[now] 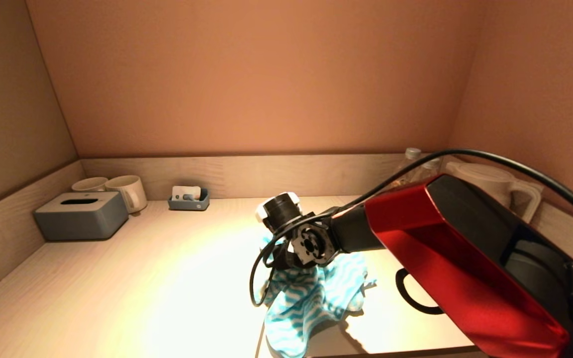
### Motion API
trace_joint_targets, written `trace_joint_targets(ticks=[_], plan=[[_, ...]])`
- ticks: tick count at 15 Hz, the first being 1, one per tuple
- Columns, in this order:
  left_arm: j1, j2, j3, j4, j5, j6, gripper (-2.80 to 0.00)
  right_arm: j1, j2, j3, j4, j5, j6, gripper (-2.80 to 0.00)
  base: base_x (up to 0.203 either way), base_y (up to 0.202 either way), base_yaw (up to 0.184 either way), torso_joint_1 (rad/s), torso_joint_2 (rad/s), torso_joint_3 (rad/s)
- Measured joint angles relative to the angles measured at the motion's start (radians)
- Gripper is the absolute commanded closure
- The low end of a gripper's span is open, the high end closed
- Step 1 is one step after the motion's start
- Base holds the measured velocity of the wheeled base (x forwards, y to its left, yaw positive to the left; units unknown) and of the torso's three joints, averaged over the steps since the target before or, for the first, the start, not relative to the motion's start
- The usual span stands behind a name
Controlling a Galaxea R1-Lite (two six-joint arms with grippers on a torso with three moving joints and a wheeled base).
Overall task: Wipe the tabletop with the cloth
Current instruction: Sweep the stains on the table
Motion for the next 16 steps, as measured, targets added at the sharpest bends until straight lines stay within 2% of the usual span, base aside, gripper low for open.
trace_joint_targets(ticks=[4,8,12,16], plan=[[0.000,0.000,0.000,0.002,0.000,0.000,0.00,-0.007,-0.090,0.122,0.003,-0.003,0.001,0.00,0.000,0.000,0.000,0.000,0.00,0.000],[0.000,0.000,0.000,0.001,0.000,0.000,0.00,0.127,-0.182,0.221,0.002,-0.004,0.019,0.00,0.000,0.000,0.000,0.000,0.00,0.000],[0.000,0.000,0.000,0.000,0.000,-0.002,0.00,0.228,-0.185,0.165,-0.001,-0.009,0.034,0.00,0.000,0.000,0.000,0.000,0.00,0.000],[0.000,0.000,0.000,0.000,0.000,-0.002,0.00,0.223,-0.190,0.122,0.003,-0.042,0.035,0.00,0.000,0.000,0.000,0.000,0.00,0.000]])
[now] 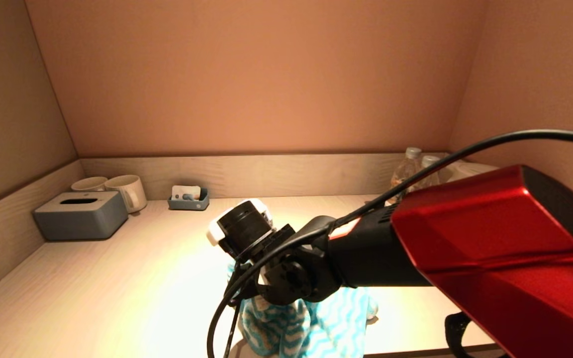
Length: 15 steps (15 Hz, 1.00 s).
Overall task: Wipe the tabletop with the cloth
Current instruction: Sweep the stains on the table
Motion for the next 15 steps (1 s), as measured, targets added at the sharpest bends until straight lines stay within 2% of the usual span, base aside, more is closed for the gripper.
trace_joint_targets(ticks=[6,15], plan=[[0.000,0.000,0.000,0.000,0.000,0.001,0.00,-0.079,-0.156,0.078,0.001,-0.081,-0.001,0.00,0.000,0.000,0.000,0.000,0.00,0.000],[0.000,0.000,0.000,0.000,0.000,0.000,0.00,-0.269,-0.476,0.215,0.025,-0.118,-0.043,0.00,0.000,0.000,0.000,0.000,0.00,0.000]])
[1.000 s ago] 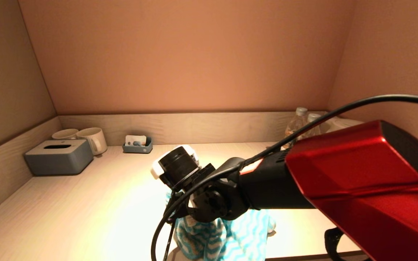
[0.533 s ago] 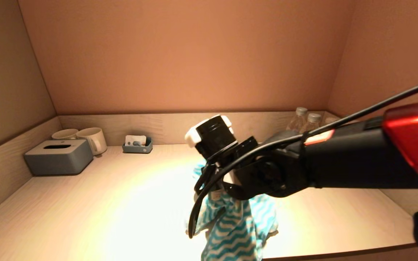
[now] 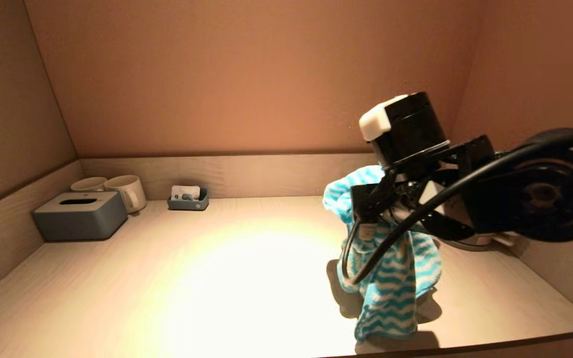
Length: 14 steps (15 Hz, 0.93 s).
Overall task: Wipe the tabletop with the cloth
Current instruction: Sweep the stains on the table, then place the tablecloth
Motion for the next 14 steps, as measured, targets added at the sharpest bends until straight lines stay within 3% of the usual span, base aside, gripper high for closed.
trace_joint_targets(ticks=[7,14], plan=[[0.000,0.000,0.001,0.000,0.000,0.000,0.00,-0.308,-0.143,0.083,-0.007,0.003,-0.046,0.00,0.000,0.000,0.000,0.000,0.00,0.000],[0.000,0.000,0.000,0.000,0.000,0.000,0.00,-0.544,-0.132,0.084,-0.007,0.016,-0.046,0.00,0.000,0.000,0.000,0.000,0.00,0.000]])
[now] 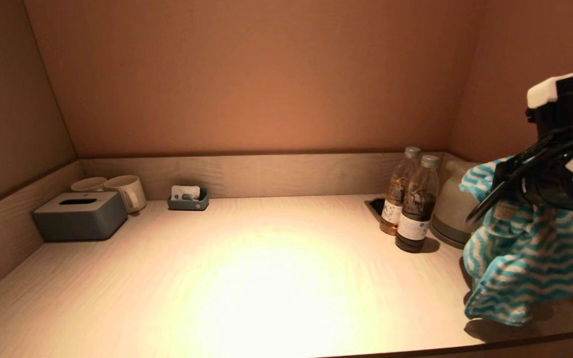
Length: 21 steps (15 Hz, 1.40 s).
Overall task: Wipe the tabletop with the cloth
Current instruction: Place the tablecloth
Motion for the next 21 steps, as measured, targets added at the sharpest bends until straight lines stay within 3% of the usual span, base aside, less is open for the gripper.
trace_joint_targets(ticks=[9,14,21], plan=[[0.000,0.000,0.000,0.000,0.000,0.000,0.00,-0.133,0.126,0.003,-0.009,0.073,0.013,0.00,0.000,0.000,0.000,0.000,0.00,0.000],[0.000,0.000,0.000,0.000,0.000,0.000,0.00,-0.196,0.259,0.001,-0.079,0.096,0.013,0.00,0.000,0.000,0.000,0.000,0.00,0.000],[0.000,0.000,0.000,0.000,0.000,0.000,0.00,-0.221,0.332,-0.008,-0.107,0.105,0.013,0.00,0.000,0.000,0.000,0.000,0.00,0.000]])
